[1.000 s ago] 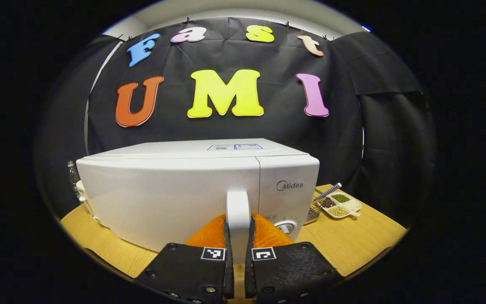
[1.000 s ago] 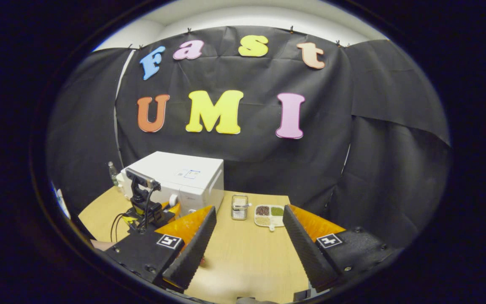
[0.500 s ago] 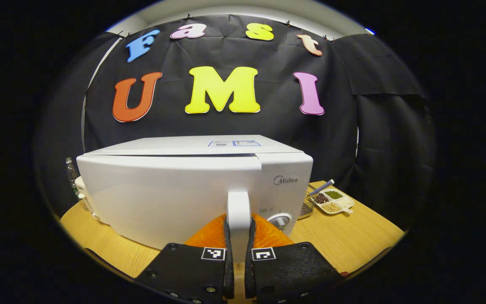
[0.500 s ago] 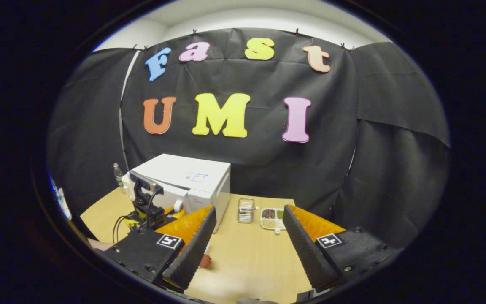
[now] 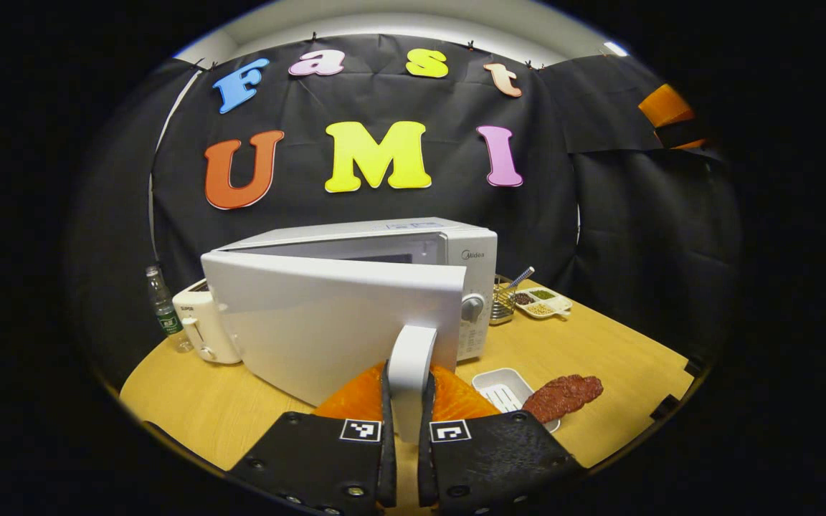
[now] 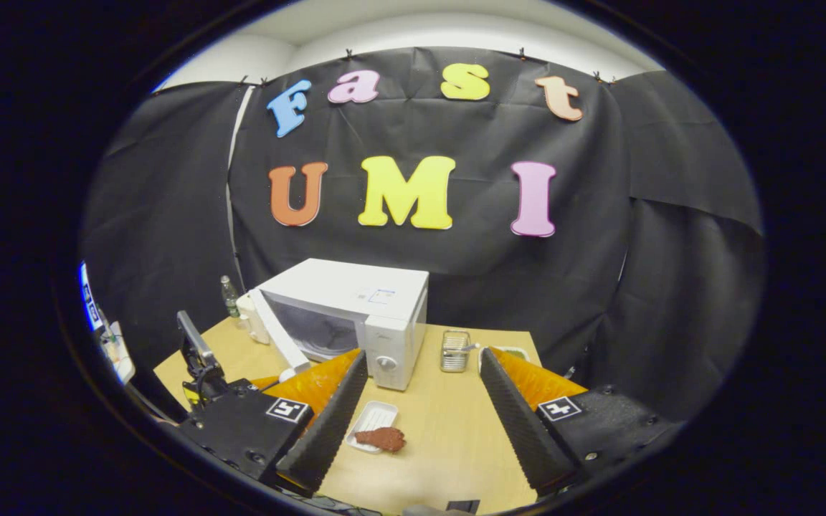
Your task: Open the microwave oven with the left hand, put the food in, and close the microwave oven.
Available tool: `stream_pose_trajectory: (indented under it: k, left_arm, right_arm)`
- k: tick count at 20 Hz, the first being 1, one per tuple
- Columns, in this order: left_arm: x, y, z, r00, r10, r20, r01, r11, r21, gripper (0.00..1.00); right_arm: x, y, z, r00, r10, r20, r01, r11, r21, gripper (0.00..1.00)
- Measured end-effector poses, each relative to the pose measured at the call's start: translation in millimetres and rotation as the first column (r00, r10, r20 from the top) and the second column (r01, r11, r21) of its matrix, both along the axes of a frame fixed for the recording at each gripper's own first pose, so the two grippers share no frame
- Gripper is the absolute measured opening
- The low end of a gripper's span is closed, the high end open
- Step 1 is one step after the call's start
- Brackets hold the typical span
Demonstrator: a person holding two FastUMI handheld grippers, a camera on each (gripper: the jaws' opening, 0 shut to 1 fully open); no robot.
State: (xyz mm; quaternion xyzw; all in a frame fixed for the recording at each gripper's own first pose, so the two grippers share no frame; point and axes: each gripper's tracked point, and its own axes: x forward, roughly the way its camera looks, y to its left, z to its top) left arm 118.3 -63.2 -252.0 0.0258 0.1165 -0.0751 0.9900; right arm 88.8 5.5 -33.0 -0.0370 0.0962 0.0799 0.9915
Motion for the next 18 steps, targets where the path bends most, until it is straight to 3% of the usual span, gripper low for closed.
stream_pose_trajectory:
  k: [1,2,3,4,5,15,16,17,18]
  left_arm:
    - [-9,10,-1,1.0,0.008,-0.004,-0.008,1.0,0.007,0.1]
    - [-23,20,-2,1.0,0.025,-0.011,-0.025,1.0,0.008,0.21]
    - [-33,30,-2,0.999,0.041,-0.013,-0.041,0.999,0.015,0.16]
    - [-39,38,-3,0.998,0.059,-0.018,-0.059,0.998,0.029,0.18]
    - [-47,48,-3,0.997,0.078,-0.025,-0.077,0.996,0.043,0.19]
    - [-104,148,-9,0.967,0.248,-0.055,-0.245,0.967,0.068,0.19]
    - [-107,159,-9,0.965,0.257,-0.06,-0.254,0.965,0.06,0.12]
    - [-112,169,-10,0.96,0.27,-0.066,-0.267,0.962,0.052,0.39]
    - [-115,179,-10,0.957,0.284,-0.067,-0.281,0.958,0.051,0.46]
  right_arm:
    - [-5,5,-2,1.0,0.0,-0.002,0.0,1.0,0.005,1.0]
    - [-10,11,-1,1.0,0.004,0.002,-0.004,1.0,0.018,1.0]
    - [-17,18,-4,1.0,0.008,0.001,-0.008,1.0,0.025,1.0]
    - [-23,21,-5,1.0,0.006,0.003,-0.006,1.0,0.027,0.92]
    - [-29,26,-7,1.0,0.01,0.002,-0.01,1.0,0.026,1.0]
    - [-69,48,-27,1.0,-0.005,-0.008,0.006,1.0,0.028,1.0]
    - [-71,50,-27,1.0,-0.005,-0.006,0.005,1.0,0.027,1.0]
    - [-72,52,-28,1.0,-0.007,-0.001,0.007,1.0,0.022,1.0]
    - [-73,52,-30,1.0,-0.011,0.001,0.011,1.0,0.011,1.0]
